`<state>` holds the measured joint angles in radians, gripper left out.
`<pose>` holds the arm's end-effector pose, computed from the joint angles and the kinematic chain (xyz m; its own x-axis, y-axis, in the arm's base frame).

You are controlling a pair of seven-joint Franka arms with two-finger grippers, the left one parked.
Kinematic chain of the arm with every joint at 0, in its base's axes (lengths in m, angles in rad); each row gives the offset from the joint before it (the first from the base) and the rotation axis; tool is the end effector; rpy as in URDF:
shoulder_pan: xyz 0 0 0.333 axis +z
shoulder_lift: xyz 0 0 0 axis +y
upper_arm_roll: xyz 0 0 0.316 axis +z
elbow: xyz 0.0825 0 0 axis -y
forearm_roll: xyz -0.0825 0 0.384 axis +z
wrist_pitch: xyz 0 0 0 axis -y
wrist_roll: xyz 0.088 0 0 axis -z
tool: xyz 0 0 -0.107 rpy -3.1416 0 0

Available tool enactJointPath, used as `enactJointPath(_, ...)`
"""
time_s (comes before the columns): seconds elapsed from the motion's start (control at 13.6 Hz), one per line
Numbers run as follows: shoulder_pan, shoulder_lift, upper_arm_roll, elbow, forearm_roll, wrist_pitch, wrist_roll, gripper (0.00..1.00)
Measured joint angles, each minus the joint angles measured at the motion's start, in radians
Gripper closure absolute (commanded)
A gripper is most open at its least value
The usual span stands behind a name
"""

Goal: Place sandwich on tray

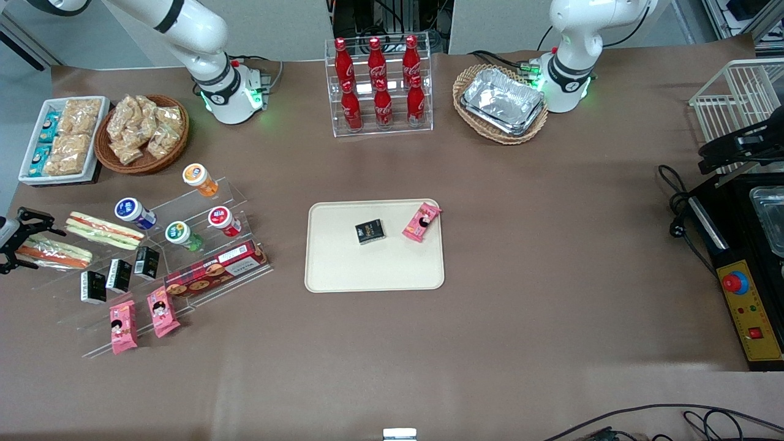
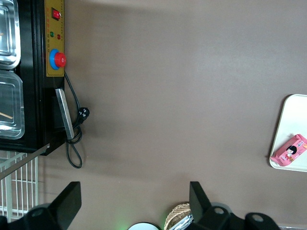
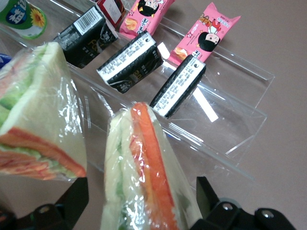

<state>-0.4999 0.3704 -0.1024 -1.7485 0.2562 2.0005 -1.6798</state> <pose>0.5371 -0.3443 0.3536 0.5697 0.7989 0.1930 0.8215 -0.5608 -0.1036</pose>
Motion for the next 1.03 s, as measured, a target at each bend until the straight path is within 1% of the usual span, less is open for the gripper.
enactJointPath(0.07, 0.000, -0.001, 0.000, 0.000, 0.000, 0.000, -0.002, 0.21)
enactJointPath(0.22, 0.002, -0.002, 0.002, 0.000, 0.000, 0.000, -0.008, 0.41)
enactJointPath(0.37, 0.008, -0.003, 0.004, 0.000, 0.001, 0.000, -0.011, 0.63)
enactJointPath(0.44, 0.010, -0.004, 0.005, 0.000, 0.001, 0.000, -0.012, 0.71)
enactJointPath(0.74, 0.018, -0.008, 0.007, 0.008, 0.001, 0.000, -0.013, 0.72)
enactJointPath(1.03, 0.048, -0.014, 0.007, 0.050, -0.006, -0.026, -0.013, 0.72)
